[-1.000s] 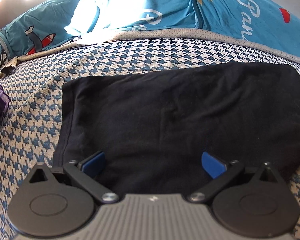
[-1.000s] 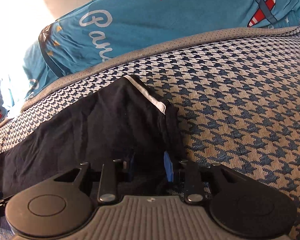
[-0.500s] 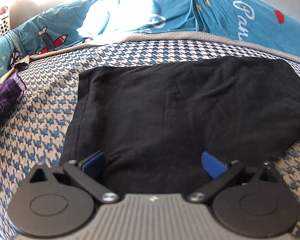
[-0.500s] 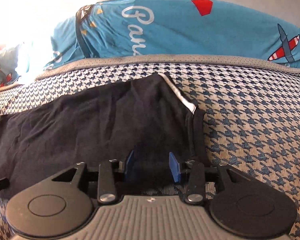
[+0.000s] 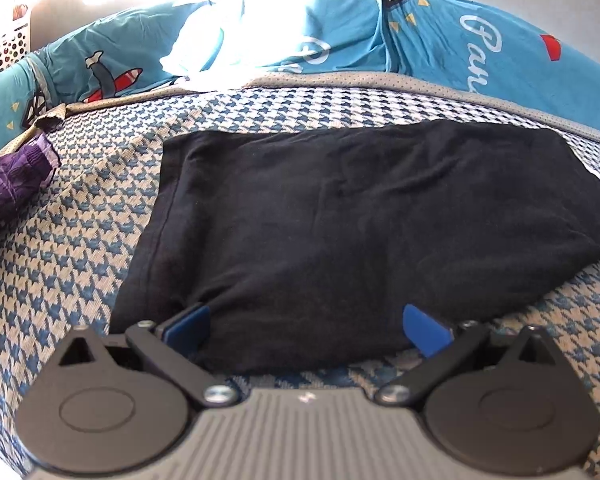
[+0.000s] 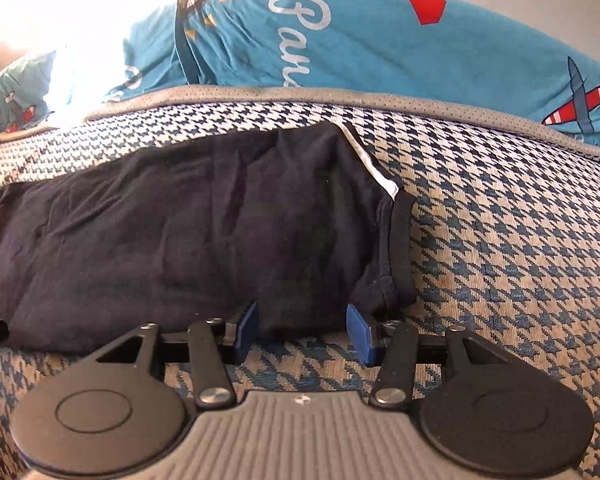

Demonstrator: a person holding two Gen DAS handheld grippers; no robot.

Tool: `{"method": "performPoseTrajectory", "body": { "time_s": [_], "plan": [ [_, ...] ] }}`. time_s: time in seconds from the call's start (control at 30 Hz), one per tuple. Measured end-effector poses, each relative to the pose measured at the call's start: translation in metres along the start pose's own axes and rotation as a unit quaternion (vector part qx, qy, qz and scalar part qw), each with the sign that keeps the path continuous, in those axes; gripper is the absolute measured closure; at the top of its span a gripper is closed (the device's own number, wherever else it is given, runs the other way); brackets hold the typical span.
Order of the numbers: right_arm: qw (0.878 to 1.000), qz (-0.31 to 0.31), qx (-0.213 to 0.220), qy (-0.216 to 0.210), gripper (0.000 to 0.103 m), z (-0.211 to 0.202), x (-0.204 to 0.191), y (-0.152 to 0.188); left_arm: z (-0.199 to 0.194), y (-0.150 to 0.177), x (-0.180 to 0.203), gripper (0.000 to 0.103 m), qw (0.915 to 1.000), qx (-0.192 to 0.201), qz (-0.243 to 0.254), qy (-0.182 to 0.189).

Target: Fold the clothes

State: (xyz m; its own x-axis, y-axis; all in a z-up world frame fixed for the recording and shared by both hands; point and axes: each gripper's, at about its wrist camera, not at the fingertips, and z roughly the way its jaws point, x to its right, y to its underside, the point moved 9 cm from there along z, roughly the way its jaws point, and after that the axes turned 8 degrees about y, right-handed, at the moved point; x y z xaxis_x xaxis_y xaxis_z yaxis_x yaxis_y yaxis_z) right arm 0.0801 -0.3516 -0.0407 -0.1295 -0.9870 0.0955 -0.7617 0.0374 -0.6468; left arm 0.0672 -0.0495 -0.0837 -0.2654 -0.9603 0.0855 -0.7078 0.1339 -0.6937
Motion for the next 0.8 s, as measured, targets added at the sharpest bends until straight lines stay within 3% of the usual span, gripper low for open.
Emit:
{"method": "performPoseTrajectory", "body": {
  "time_s": [0.27, 0.43, 0.67, 0.8],
  "plan": [
    [1.0, 0.005, 0.006, -0.026, 0.054, -0.003, -0.023, -0.005, 0.015, -0.019, 0.026, 0.0, 0.9997, 0.011, 0.014, 0.015],
    [1.0, -0.005, -0.006, -0.029, 0.054, 0.005, -0.036, -0.002, 0.029, -0.013, 0.03, 0.0, 0.9998, -0.01, 0.01, 0.016],
    [0.998, -0.049, -0.024, -0.028, 0.037, 0.012, -0.045, 0.01, 0.027, -0.003, 0.036, 0.0, 0.9995, -0.015, 0.024, 0.011],
    [0.997, -0.069, -0.031, -0.027, 0.035, 0.01, -0.045, 0.018, 0.024, 0.0, 0.038, 0.0, 0.9994, -0.02, 0.028, 0.008]
  ]
}}
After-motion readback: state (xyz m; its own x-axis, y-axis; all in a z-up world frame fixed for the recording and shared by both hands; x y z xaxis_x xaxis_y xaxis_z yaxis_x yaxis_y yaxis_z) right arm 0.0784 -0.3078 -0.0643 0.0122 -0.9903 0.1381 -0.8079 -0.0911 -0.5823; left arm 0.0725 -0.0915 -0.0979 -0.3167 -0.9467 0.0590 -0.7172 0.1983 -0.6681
